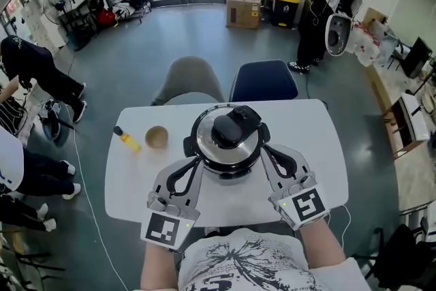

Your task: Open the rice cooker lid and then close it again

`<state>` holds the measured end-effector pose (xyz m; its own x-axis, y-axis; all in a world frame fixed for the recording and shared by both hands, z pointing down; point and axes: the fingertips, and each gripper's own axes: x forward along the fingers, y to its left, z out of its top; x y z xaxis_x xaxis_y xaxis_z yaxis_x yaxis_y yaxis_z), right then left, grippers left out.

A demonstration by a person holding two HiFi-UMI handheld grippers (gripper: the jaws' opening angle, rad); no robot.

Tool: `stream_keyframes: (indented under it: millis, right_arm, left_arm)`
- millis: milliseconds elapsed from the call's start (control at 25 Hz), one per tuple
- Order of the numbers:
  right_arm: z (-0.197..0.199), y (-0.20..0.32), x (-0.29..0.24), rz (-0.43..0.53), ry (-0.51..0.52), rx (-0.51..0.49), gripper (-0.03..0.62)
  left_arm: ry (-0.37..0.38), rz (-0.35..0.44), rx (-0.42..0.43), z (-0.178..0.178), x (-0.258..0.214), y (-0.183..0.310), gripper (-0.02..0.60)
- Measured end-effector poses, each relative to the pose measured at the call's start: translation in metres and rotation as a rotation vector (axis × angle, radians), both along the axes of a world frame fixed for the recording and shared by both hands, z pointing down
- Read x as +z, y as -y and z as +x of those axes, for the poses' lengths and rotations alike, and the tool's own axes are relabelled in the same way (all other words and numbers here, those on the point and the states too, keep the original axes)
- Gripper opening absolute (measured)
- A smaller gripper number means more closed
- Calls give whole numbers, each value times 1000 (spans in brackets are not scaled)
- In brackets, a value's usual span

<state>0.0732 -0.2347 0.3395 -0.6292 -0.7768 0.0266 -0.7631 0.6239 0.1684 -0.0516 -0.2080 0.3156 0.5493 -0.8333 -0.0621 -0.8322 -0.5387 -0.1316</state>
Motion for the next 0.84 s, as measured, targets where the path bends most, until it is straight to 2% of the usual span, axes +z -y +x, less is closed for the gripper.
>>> stream_keyframes:
  millis: [840]
  right_arm:
    - [-8,15,13,-11,-10,20,12]
  left_arm:
    - [13,-7,-6,-14,11,14,14]
